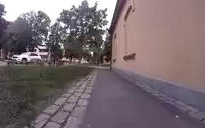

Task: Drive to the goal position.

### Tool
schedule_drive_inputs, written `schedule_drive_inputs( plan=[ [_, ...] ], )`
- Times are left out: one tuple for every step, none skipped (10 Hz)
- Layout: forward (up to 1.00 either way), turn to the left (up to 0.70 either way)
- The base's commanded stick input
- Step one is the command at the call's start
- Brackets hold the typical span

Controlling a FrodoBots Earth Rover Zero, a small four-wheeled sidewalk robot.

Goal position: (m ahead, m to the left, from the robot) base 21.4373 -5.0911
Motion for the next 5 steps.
schedule_drive_inputs(
  plan=[
    [0.45,0.0],
    [0.45,0.0],
    [0.45,0.0],
    [0.45,0.0],
    [0.45,0.0]
  ],
)
